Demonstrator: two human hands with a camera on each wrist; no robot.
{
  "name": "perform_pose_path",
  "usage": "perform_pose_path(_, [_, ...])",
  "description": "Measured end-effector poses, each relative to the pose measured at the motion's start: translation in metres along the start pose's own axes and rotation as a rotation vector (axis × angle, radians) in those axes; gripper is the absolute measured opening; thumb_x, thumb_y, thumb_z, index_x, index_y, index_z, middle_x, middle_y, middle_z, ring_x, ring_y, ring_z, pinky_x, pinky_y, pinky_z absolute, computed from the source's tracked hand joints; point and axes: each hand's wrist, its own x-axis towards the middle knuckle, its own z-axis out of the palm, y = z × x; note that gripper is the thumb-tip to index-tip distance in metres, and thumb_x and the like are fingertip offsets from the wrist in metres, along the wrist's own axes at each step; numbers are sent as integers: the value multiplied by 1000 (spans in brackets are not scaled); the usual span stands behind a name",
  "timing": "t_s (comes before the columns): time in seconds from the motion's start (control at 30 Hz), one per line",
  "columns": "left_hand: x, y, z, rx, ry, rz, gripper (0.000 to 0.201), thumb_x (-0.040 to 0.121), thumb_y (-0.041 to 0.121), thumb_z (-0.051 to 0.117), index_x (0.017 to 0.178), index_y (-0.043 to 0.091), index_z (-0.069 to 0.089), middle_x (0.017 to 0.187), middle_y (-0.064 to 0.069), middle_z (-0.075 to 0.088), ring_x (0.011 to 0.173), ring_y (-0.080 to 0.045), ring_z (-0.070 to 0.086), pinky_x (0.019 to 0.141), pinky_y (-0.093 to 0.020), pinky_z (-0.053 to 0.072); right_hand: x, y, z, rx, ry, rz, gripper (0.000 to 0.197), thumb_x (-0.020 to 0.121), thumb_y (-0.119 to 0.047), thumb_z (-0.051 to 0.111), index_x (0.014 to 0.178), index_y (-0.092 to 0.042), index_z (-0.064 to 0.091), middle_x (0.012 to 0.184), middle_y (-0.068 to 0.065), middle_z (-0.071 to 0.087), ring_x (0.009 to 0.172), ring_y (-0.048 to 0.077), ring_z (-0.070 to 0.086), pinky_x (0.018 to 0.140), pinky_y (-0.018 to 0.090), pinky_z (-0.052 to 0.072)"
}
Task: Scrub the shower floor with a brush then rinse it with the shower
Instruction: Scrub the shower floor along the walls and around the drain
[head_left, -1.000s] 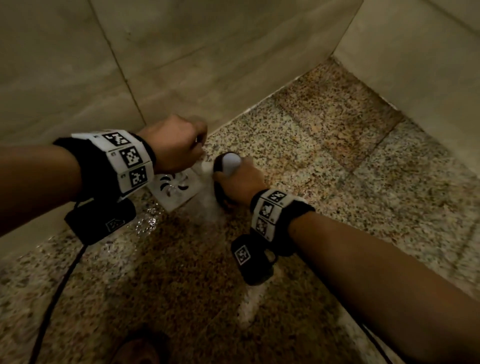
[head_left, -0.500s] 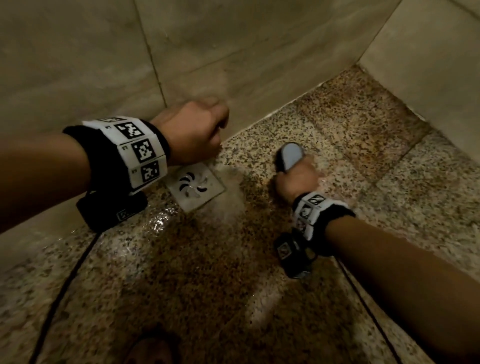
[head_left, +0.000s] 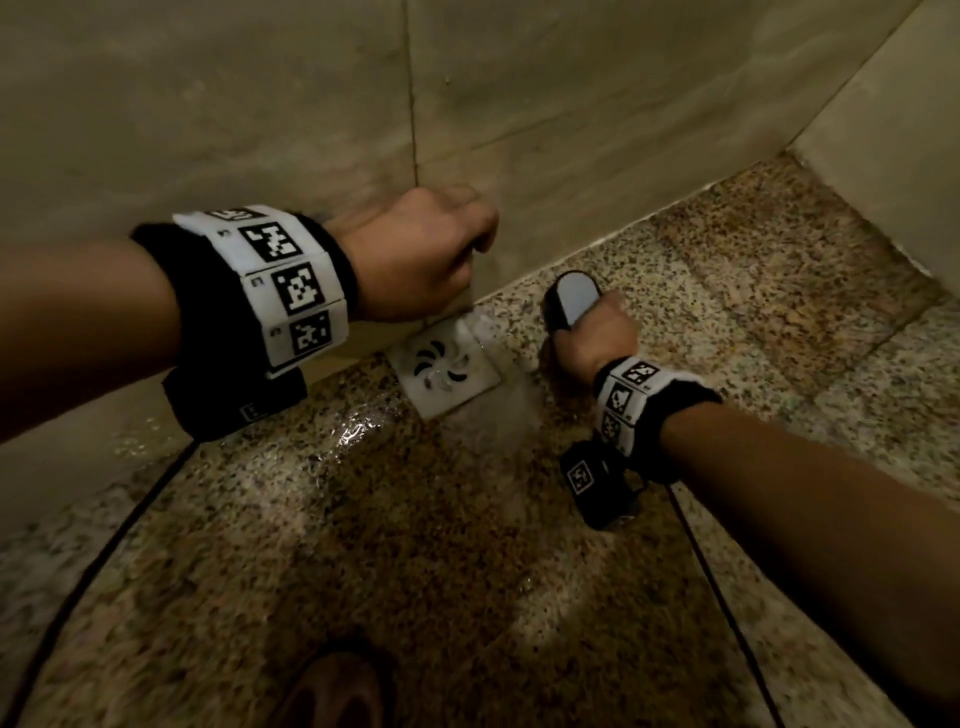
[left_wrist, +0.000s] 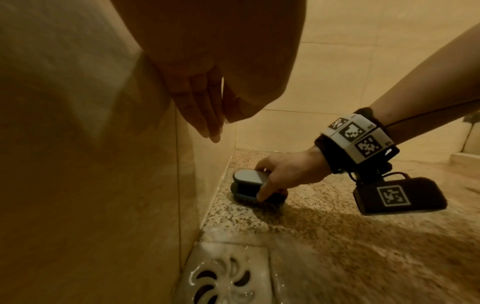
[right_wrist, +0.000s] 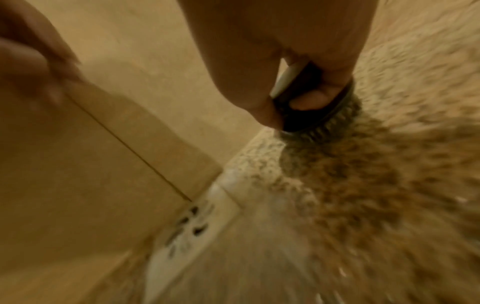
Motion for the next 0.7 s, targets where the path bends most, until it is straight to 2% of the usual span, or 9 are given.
perform_pose_path(0.07, [4, 1, 0, -5, 2, -5, 21, 85, 4, 49, 106, 2, 55, 102, -14, 54, 82, -22, 45, 73, -31, 39, -14, -10, 18, 24, -44, -48, 66, 92, -28, 61, 145, -5, 28, 133, 14, 53, 115, 34, 56, 76, 32, 45])
perform_pose_path(0.13, [8, 4, 1, -16, 12, -7, 21, 85, 5, 48, 104, 0, 56, 102, -17, 55, 84, -26, 48, 72, -29, 36, -40, -26, 50, -25, -74, -284, 55, 94, -36, 56, 139, -10, 41, 131, 13, 55, 118, 33, 55, 89, 34, 45])
perform_pose_path(0.2, [10, 8, 2, -36, 33, 20, 26, 82, 10, 43, 101, -1, 57, 98, -19, 57, 83, -30, 52, 71, -30, 37, -73, -43, 81, -104, -185, -529, 52, 94, -39, 53, 135, -7, 44, 130, 16, 54, 117, 35, 55, 93, 37, 43])
perform_pose_path(0.23, [10, 10, 2, -39, 37, 38, 29, 79, 12, 41, 99, -2, 57, 95, -19, 57, 82, -31, 53, 70, -31, 38, -85, -49, 88, -122, -267, -566, 53, 92, -36, 56, 133, -4, 43, 130, 17, 53, 117, 36, 54, 94, 39, 44])
perform_pose_path(0.3, [9, 12, 1, -36, 37, 66, 30, 77, 12, 41, 98, -3, 57, 92, -19, 58, 80, -31, 52, 70, -30, 36, -82, -51, 89, -148, -320, -545, 52, 91, -29, 61, 132, -3, 43, 131, 17, 52, 120, 35, 52, 95, 39, 45])
perform_pose_path(0.37, [4, 12, 0, -39, 45, 84, 27, 78, 10, 43, 97, -3, 57, 91, -18, 57, 77, -26, 49, 69, -25, 31, -56, -43, 74, -110, -238, -466, 50, 93, -35, 60, 134, -9, 48, 132, 14, 56, 122, 32, 53, 94, 30, 41])
perform_pose_path(0.47, [-3, 7, -6, -51, 38, 79, 25, 81, 10, 44, 100, 0, 56, 93, -14, 55, 78, -19, 41, 69, -29, 35, -31, -25, 40, -34, -93, -266, 52, 93, -39, 61, 130, -6, 46, 127, 16, 57, 116, 33, 56, 79, 26, 39])
perform_pose_path(0.6, [-5, 6, -7, -62, 36, 77, 24, 82, 7, 43, 99, -2, 56, 93, -16, 56, 77, -23, 46, 67, -29, 35, -85, -45, 63, -102, -207, -507, 53, 94, -35, 59, 135, -6, 44, 128, 14, 58, 116, 32, 56, 88, 33, 44])
perform_pose_path(0.7, [-1, 12, -7, -36, 14, 88, 24, 84, 5, 44, 104, 0, 56, 98, -17, 58, 83, -29, 53, 71, -34, 43, -87, -51, 81, -118, -311, -485, 56, 91, -37, 63, 135, -8, 45, 126, 13, 59, 115, 30, 58, 86, 31, 46])
